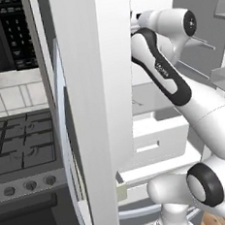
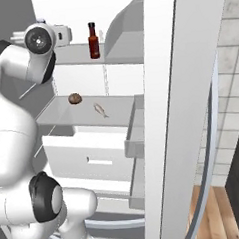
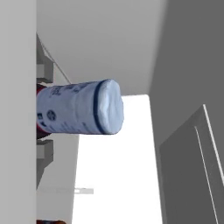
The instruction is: Place the condiment bottle and condiment bottle from the counter to the top shelf of the fridge. If the existing items in the fridge are on the top shelf, move them to other shelves.
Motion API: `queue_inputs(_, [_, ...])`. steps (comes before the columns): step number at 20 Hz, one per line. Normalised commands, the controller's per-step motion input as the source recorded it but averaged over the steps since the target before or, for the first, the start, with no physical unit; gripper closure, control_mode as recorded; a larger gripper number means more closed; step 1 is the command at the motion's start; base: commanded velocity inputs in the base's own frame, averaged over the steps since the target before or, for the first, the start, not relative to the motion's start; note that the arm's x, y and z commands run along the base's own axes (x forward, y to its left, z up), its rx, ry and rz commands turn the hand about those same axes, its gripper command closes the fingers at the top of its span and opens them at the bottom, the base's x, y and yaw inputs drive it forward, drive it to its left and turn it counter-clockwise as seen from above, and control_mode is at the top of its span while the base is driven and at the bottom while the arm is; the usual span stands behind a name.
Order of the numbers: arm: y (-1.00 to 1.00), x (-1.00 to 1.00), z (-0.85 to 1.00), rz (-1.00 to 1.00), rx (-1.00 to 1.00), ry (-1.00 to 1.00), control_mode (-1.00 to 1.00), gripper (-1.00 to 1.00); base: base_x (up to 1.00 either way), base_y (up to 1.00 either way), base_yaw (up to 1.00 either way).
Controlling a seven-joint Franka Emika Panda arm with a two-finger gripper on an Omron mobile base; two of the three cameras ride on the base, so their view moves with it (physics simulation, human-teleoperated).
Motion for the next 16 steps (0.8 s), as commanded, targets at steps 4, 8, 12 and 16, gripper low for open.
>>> queue_inputs(4, [0.0,0.11,-0.22,0.0,0.0,0.02,-1.0,1.0,0.0,0.0,0.0])
queue_inputs(8, [0.0,0.14,-0.22,0.0,-0.03,0.01,-1.0,1.0,0.0,0.0,0.0])
queue_inputs(12, [0.0,0.14,-0.18,0.0,-0.04,0.0,-1.0,1.0,0.0,0.0,0.0])
queue_inputs(16, [0.0,0.21,-0.01,-0.03,-0.02,0.0,-1.0,1.0,0.0,0.0,0.0])
